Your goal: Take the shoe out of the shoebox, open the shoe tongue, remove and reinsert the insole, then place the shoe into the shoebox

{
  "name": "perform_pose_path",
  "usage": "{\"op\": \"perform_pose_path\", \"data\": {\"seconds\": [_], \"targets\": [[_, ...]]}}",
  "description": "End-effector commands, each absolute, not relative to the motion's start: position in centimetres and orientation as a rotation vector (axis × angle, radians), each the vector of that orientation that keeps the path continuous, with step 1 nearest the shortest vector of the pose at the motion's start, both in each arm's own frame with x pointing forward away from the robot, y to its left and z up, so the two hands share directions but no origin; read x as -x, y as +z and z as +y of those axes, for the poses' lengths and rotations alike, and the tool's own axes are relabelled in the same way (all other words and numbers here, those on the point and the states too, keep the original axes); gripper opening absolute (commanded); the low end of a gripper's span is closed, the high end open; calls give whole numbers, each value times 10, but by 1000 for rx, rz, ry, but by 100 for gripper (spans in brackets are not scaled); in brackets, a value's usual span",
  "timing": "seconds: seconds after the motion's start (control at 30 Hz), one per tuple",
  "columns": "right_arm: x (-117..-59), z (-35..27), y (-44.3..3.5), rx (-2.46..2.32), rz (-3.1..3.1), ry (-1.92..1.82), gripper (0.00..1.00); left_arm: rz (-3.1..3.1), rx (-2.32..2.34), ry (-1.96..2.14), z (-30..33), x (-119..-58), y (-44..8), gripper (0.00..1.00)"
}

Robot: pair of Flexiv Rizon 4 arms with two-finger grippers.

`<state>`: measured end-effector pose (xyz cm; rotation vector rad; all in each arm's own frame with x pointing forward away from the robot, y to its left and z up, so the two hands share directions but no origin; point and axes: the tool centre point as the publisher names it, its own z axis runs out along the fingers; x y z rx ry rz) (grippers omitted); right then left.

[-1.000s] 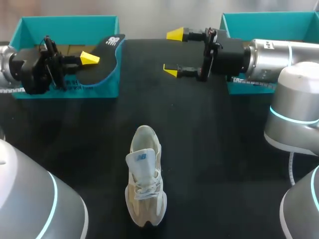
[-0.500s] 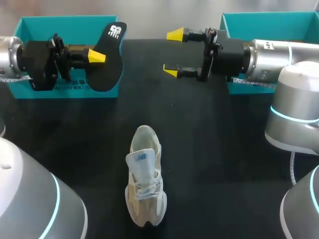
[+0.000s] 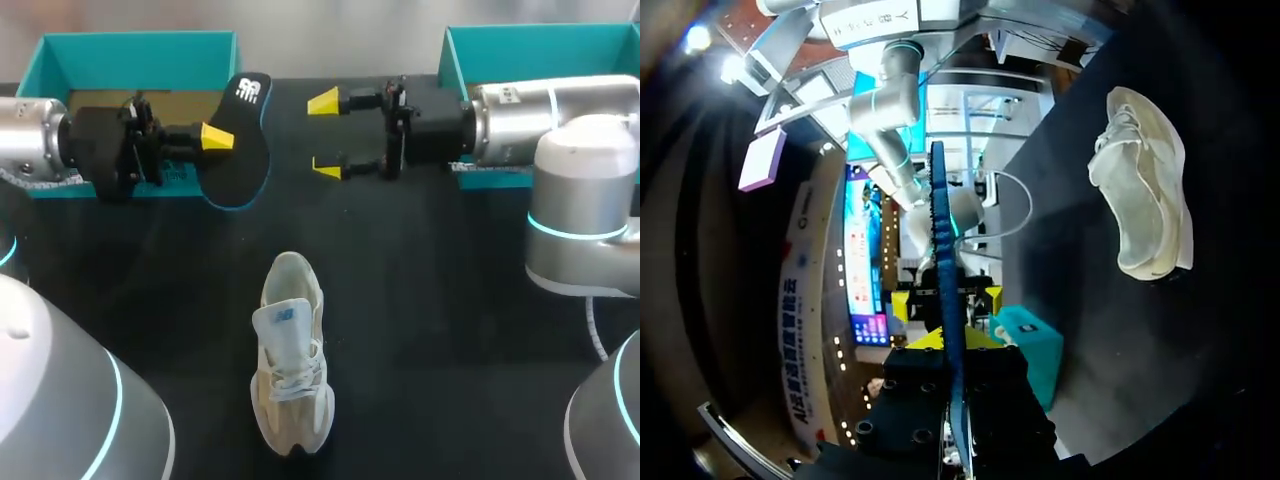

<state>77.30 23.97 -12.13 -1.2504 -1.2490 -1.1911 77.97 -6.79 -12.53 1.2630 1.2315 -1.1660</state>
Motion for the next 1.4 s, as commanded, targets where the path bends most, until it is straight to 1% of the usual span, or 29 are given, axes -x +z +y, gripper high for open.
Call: {"op": "perform_pose_path", "data": {"seconds": [0.03, 0.37, 0.57, 1.0, 1.4], "targets": [[-775, 252, -118, 1273, -1266, -1176, 100, 1222, -1287, -1185, -66, -789, -124, 0], [-775, 252, -118, 1273, -1266, -1176, 100, 1222, -1287, -1185, -66, -789, -124, 0], [-780, 267, -126, 1210, -1298, -1187, 100, 1214, -1277, -1155, -71, -792, -125, 0], [-769, 276, -147, 1183, -1369, -1185, 100, 1173, -1303, -1103, -79, -799, -153, 0], [-762, 293, -162, 1169, -1416, -1106, 100, 1178, -1297, -1104, -85, -801, -164, 0]]}}
